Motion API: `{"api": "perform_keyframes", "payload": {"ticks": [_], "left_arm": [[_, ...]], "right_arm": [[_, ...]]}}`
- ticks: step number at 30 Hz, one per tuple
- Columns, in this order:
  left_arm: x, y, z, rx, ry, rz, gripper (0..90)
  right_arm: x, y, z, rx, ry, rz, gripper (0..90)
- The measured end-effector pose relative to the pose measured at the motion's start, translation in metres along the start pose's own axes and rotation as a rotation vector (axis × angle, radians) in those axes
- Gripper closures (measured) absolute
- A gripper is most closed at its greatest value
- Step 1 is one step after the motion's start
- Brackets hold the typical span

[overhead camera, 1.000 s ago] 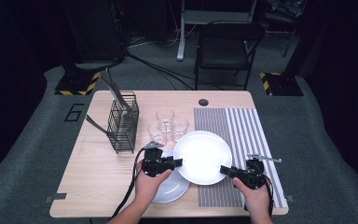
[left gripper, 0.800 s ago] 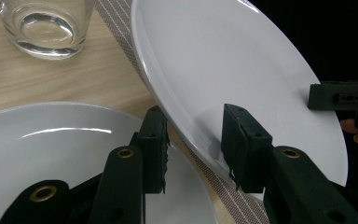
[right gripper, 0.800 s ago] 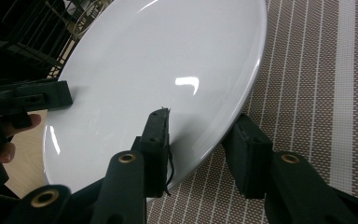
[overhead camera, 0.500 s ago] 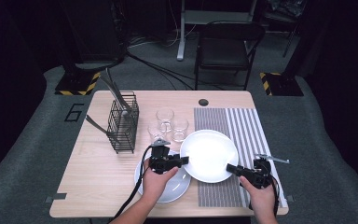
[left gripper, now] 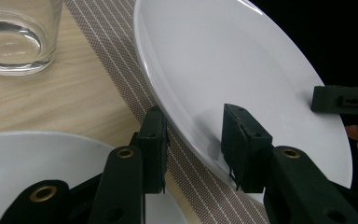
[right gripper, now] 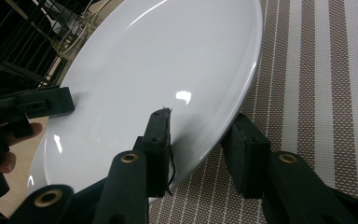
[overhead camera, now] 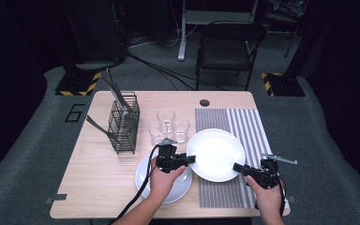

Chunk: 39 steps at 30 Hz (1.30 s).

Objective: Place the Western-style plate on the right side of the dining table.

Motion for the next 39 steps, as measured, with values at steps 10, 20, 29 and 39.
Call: {"api": "perform_keyframes", "payload": {"ticks": [10, 20, 29, 39], "left_arm": [[-0.013, 0.000, -0.006, 0.007, -0.012, 0.004, 61.1], [-0.027, -0.001, -0.011, 0.007, -0.021, 0.009, 61.1], [-0.041, -0.001, -0.015, 0.012, -0.024, 0.010, 61.3], [-0.054, 0.002, -0.014, 0.004, -0.003, 0.004, 61.4]], "right_arm": [[0.006, 0.003, -0.009, -0.004, -0.015, -0.016, 63.2], [0.012, 0.003, -0.022, -0.011, -0.033, -0.021, 63.5], [0.015, 0.006, -0.034, -0.026, -0.056, -0.030, 64.7], [0.010, 0.009, -0.044, -0.057, -0.075, -0.039, 64.6]]}}
Point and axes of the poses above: each handheld gripper's, and its own axes: x roughly backward along the jaws, y roughly out of its top, z roughly to its left, the point moved 6 cm from there along -x, roughly forward along the jaws, and after that the axes turned 3 degrees about -z, right-handed, at the moved point
